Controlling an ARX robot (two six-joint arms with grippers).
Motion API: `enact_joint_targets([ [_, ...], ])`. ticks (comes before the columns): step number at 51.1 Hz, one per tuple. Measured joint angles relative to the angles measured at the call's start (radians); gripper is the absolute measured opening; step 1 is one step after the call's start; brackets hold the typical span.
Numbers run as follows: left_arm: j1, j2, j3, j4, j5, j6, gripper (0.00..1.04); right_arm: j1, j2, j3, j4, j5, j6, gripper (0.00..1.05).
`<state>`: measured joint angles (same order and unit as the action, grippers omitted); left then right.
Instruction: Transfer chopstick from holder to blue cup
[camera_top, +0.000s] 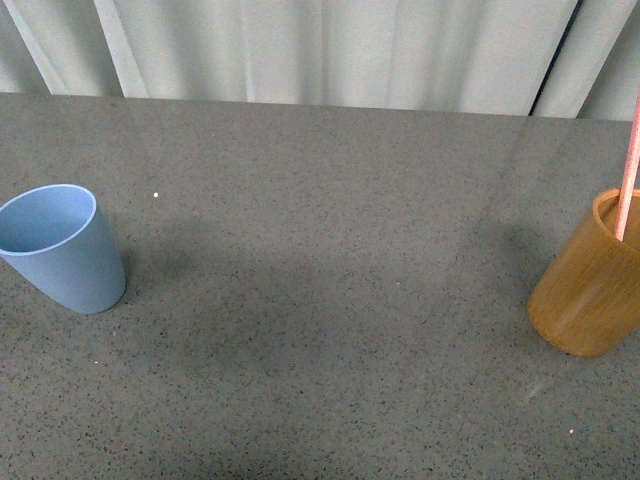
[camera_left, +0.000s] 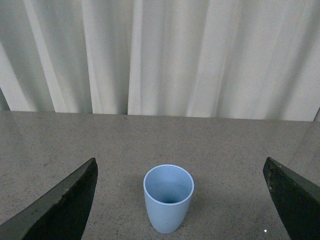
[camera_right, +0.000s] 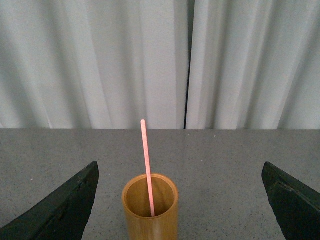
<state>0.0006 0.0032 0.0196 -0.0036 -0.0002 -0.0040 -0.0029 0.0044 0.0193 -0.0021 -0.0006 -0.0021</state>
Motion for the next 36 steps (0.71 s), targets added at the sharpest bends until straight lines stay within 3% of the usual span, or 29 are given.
enact_joint_targets([
  [36,0.000,0.000,0.000,0.000,0.000,0.000,0.98,0.000,0.000,0.000,0.000,0.000,0.000,0.95],
])
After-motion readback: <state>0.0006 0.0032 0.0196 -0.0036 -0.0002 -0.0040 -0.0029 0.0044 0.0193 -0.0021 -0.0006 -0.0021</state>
